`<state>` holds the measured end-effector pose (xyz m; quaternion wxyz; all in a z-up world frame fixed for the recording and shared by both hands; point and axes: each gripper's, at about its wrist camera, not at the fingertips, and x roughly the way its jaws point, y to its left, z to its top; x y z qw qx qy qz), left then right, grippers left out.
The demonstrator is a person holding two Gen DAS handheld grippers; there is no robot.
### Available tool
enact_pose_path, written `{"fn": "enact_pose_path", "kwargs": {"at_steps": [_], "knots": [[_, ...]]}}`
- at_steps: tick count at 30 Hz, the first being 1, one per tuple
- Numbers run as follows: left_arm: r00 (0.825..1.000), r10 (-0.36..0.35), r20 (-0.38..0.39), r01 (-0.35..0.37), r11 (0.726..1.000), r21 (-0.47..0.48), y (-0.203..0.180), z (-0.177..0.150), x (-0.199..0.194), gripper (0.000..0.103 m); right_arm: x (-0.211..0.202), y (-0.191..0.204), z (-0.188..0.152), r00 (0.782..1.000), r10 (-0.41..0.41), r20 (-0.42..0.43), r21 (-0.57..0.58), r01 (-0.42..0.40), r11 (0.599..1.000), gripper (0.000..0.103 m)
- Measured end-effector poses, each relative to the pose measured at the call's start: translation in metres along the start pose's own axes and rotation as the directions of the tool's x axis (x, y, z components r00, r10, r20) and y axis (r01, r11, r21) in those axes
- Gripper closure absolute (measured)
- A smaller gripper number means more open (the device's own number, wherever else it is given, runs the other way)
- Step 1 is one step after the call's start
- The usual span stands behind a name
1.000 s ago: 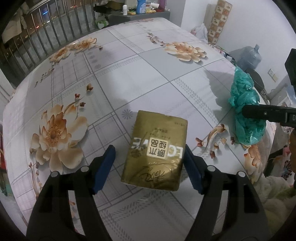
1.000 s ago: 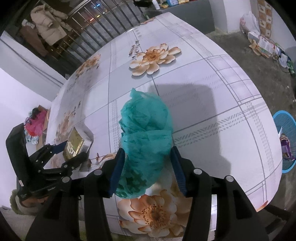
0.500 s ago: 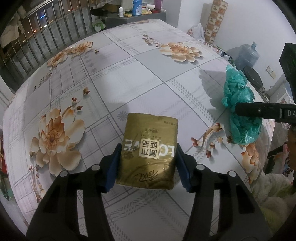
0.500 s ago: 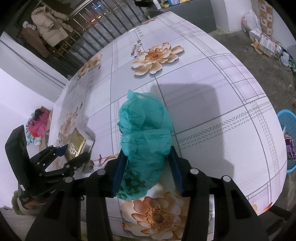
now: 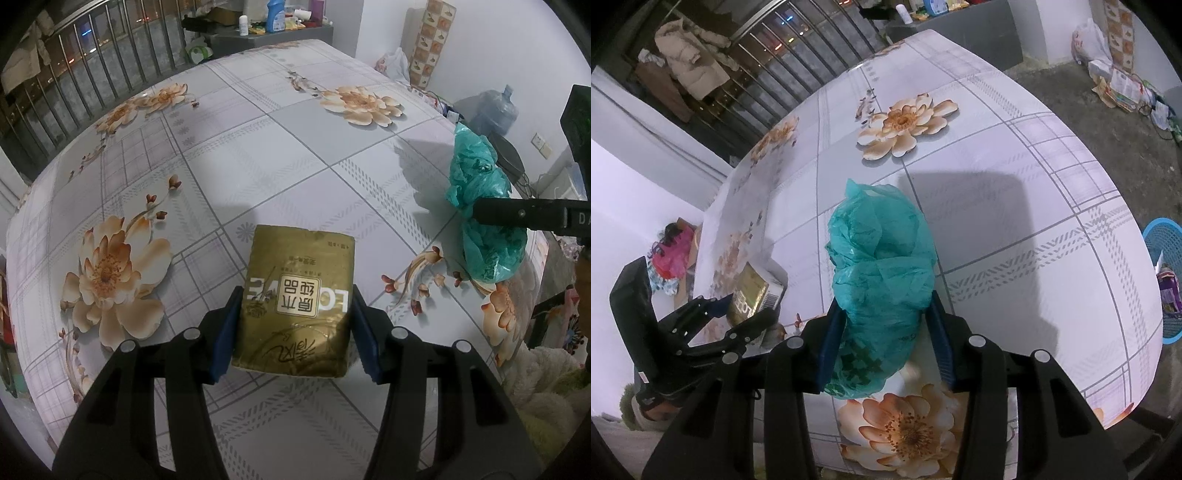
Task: Collect trash
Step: 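Lift the gold packet and teal bag and carry them to the wastebasket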
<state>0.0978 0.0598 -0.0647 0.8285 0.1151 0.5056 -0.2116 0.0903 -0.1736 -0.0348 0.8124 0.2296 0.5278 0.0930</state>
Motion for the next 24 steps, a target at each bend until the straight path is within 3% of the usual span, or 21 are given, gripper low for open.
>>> {"fn": "enact_pose_path", "kwargs": {"at_steps": [15,24], "knots": [[0.999,0.012,0.043,-0.013,1.000,0.023,-0.012,0.007,-0.015,0.052,-0.017,-0.011,-0.002,0.998,0.027,0.056,0.033,-0.029,0.999,0.060],[0.996,-0.008,0.093,0.000,0.996,0.090,-0.038,0.028,-0.028,0.052,-0.062,-0.045,-0.005,0.983,0.016,0.181,0.106,-0.036,0.994,0.060]]}}
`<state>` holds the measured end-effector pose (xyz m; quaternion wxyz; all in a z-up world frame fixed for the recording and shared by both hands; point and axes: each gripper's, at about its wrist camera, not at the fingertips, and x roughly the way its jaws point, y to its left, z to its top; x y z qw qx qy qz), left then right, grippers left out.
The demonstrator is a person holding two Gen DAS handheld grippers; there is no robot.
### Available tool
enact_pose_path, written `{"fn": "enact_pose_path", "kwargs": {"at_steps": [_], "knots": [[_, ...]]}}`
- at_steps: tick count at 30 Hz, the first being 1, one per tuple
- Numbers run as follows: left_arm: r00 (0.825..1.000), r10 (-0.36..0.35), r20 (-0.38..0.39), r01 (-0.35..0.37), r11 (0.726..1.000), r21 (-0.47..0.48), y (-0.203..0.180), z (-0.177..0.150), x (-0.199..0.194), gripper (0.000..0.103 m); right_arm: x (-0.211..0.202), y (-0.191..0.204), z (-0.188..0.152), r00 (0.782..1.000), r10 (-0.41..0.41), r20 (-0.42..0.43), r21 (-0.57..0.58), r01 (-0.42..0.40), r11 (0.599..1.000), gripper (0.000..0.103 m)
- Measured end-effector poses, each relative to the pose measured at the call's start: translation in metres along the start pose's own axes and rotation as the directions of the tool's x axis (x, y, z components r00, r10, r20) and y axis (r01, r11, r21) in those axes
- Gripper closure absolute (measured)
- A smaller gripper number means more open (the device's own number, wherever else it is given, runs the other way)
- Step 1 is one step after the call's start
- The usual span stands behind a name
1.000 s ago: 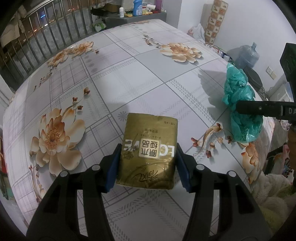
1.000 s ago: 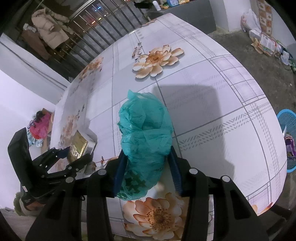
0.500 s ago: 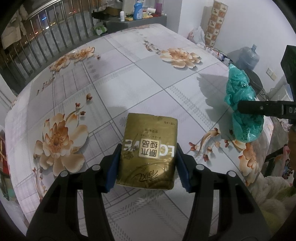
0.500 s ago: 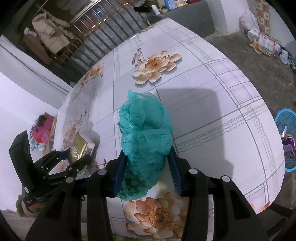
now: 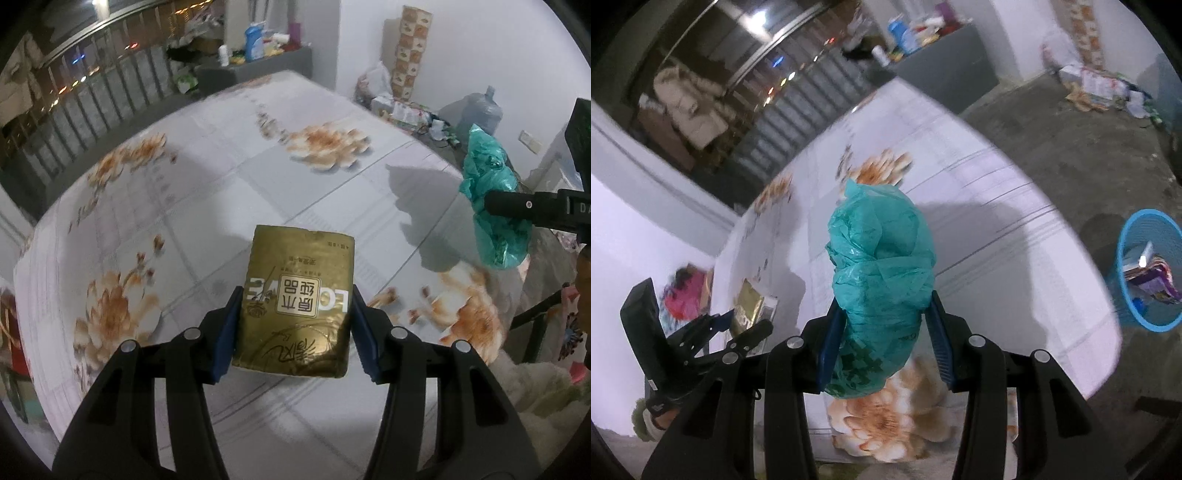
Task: Collect trash
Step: 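Lift the gold packet and teal bag and carry them to the wastebasket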
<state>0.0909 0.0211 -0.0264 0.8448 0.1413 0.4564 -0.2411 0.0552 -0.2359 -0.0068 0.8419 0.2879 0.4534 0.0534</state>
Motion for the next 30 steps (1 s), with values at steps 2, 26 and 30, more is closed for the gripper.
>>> {"fn": "enact_pose_path", "kwargs": {"at_steps": [2,26,30], "knots": [[1.000,-0.016,0.022,0.016,1.000,0.021,-0.009,0.011,-0.003,0.052,-0.020,-0.016,0.003,0.998,-0.020,0.052,0.036,0.018,0.999,0.060],[0.877,-0.444,-0.186,0.478,0.848,0.228,-0.272,0.155,0.100,0.052,-0.163,-0.273,-0.067,0.884,-0.403,0.237,0.640,0.170,0.749,0.059],[0.861,-0.439,-0.256,0.494,0.842,0.216,-0.318,0.168,0.149,0.052,-0.143,-0.302,-0.056,0.897,-0.398,0.192,0.665,0.179,0.725,0.059]]}}
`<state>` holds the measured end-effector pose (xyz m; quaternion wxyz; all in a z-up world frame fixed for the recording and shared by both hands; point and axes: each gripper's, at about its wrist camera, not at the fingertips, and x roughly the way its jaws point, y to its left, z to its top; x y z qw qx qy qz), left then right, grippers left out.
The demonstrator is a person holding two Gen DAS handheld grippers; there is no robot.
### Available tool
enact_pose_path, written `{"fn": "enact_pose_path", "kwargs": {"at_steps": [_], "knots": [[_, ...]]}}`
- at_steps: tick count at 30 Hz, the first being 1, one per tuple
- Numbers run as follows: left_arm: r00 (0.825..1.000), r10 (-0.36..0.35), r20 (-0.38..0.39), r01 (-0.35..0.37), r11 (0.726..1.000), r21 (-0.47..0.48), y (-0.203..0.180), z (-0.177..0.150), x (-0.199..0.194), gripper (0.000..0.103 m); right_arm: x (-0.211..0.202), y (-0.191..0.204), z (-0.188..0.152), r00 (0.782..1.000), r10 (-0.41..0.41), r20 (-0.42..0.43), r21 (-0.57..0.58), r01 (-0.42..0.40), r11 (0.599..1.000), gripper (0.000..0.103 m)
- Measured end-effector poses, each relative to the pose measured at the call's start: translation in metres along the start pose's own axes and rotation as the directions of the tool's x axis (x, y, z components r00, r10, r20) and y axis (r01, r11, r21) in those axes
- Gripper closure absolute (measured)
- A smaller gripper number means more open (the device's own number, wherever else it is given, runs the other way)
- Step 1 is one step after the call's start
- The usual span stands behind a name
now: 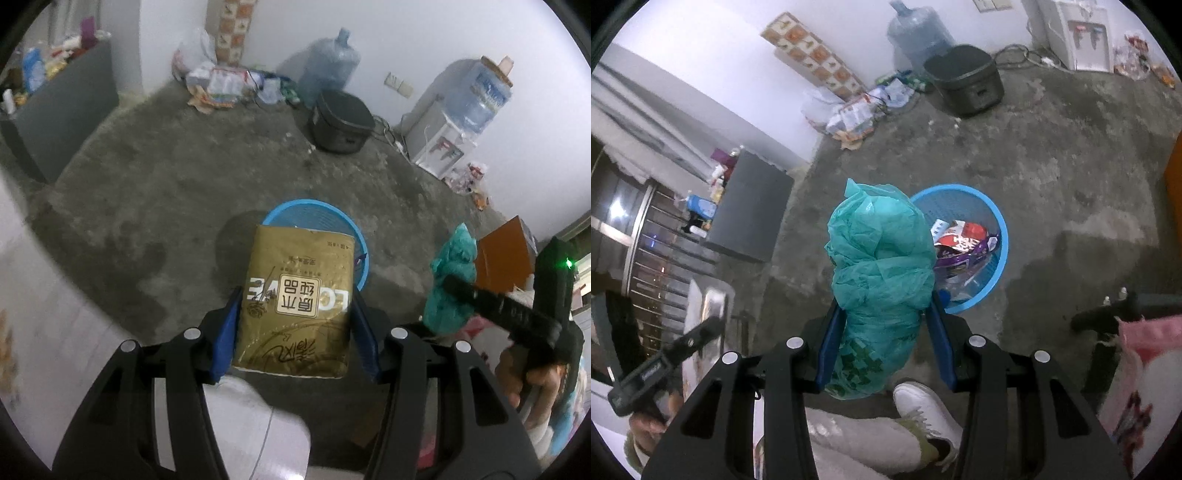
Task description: Collect trash
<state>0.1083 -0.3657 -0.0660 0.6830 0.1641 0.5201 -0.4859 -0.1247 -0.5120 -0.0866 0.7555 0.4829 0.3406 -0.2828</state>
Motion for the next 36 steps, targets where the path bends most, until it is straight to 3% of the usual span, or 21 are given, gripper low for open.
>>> {"fn": "enact_pose_path", "kwargs": {"at_steps": [8,9,10,11,12,16,19,27,34,36], "knots": [[0.996,0.001,-0.084,0.002,0.999,0.035,-0.022,0.063,0.101,0.051,0.067,-0.005,0.058,0.993,-0.096,-0.066,-0.089,0.090,0.992,0.058],[0.996,-0.006,-0.089,0.008,1.000,0.029,-0.023,0.072,0.116,0.047,0.082,-0.006,0.068,0.990,-0.103,-0.095,-0.100,0.093,0.991,0.057],[0.995,-0.013,-0.098,0.015,1.000,0.020,-0.025,0.080,0.131,0.035,0.098,-0.009,0.077,0.985,-0.116,-0.126,-0.106,0.103,0.989,0.053],[0.995,-0.013,-0.098,0.013,1.000,0.004,-0.025,0.085,0.143,0.029,0.106,-0.011,0.081,0.982,-0.122,-0.142,-0.109,0.107,0.988,0.047],[0.996,-0.014,-0.093,0.013,1.000,-0.009,-0.024,0.089,0.151,0.027,0.124,-0.014,0.087,0.978,-0.129,-0.165,-0.131,0.108,0.985,0.036],[0.993,-0.035,-0.110,0.026,0.996,-0.080,-0.017,0.094,0.171,0.027,0.164,-0.037,0.094,0.953,-0.231,-0.194,-0.132,0.208,0.969,0.036],[0.992,-0.076,-0.099,0.064,0.991,-0.115,-0.013,0.089,0.165,0.027,0.162,-0.049,0.089,0.959,-0.219,-0.179,-0.086,0.206,0.975,0.036],[0.996,-0.087,-0.017,0.085,0.993,-0.084,-0.019,0.082,0.112,0.027,0.131,-0.046,0.072,0.962,-0.250,-0.112,-0.094,0.240,0.966,0.036],[0.986,-0.095,0.138,0.102,0.994,-0.046,-0.018,0.053,0.011,0.020,0.070,0.015,0.049,0.981,-0.193,0.017,-0.210,0.192,0.959,0.035],[0.980,-0.070,0.184,0.082,0.995,-0.057,-0.015,0.040,-0.021,0.019,0.047,0.041,0.035,0.984,-0.165,0.064,-0.260,0.176,0.949,0.029]]}}
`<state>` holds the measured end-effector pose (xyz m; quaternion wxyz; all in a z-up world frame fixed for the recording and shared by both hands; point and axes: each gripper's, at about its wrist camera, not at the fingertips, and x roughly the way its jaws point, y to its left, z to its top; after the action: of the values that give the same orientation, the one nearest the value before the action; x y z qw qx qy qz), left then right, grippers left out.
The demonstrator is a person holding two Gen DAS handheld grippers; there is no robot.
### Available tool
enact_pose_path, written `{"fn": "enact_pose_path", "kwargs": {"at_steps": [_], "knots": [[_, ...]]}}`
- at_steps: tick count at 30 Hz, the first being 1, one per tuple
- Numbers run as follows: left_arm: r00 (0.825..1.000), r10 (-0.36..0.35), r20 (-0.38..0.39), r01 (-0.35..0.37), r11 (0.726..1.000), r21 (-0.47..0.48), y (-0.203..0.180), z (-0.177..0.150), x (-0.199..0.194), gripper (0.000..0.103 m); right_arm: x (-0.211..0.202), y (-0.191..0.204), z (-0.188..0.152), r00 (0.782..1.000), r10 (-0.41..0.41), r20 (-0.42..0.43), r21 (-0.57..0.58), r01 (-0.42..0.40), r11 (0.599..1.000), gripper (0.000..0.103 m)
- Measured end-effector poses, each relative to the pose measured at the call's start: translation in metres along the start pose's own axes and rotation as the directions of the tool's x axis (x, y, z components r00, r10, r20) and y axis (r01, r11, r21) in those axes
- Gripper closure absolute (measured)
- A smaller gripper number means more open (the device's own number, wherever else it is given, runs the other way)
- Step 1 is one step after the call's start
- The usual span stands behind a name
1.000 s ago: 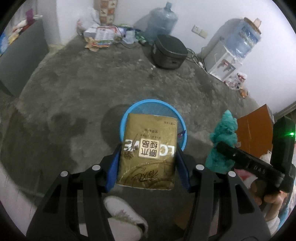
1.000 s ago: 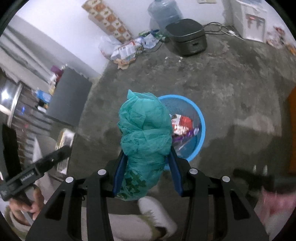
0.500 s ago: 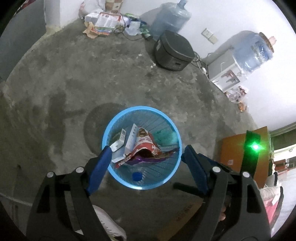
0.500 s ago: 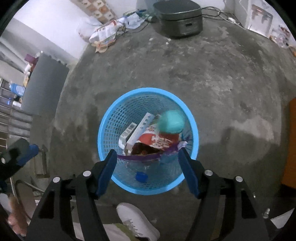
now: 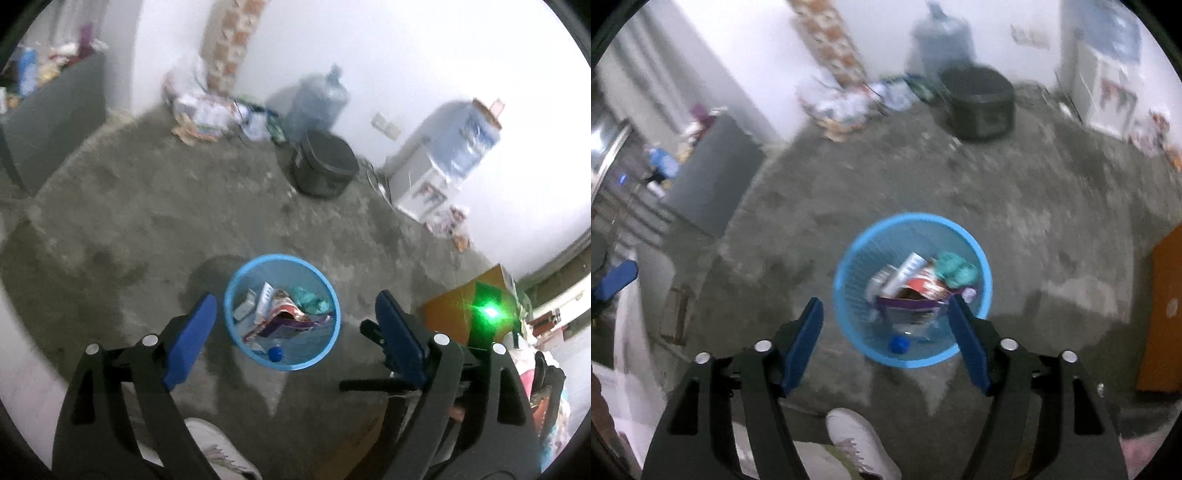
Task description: Collect trash
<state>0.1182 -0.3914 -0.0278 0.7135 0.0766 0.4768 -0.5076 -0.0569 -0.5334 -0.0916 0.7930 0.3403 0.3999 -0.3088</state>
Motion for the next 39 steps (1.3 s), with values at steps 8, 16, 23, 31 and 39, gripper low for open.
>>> {"fn": "enact_pose_path", "kwargs": {"at_steps": [8,16,23,31,39], "knots": [[0.963,0.152,0.223,-0.125,0.984,-0.129,0.023,-0.051,-0.139,0.011,-0.084,0.097,-0.047,0.987,0.100,0.127,-0.290,-0.060,0.955,0.012],[0.886,0.350,0.305,-0.270,0.923,-0.276,0.047,-0.119,-0.236,0.009,-0.144,0.168,-0.096,0.972,0.172,0.159,-0.470,-0.078,0.879,0.008],[0.809,0.512,0.289,-0.421,0.848,-0.323,0.066,-0.159,-0.279,0.009,-0.185,0.201,-0.134,0.967,0.140,0.214,-0.523,-0.007,0.852,0.008],[0.740,0.583,0.335,-0.488,0.809,-0.329,0.082,-0.188,-0.314,0.009,-0.212,0.221,-0.173,0.944,0.105,0.311,-0.518,0.076,0.852,0.006],[0.678,0.677,0.287,-0.571,0.730,-0.375,0.083,-0.211,-0.301,0.009,-0.204,0.237,-0.173,0.940,0.148,0.306,-0.576,0.059,0.816,0.006]]}}
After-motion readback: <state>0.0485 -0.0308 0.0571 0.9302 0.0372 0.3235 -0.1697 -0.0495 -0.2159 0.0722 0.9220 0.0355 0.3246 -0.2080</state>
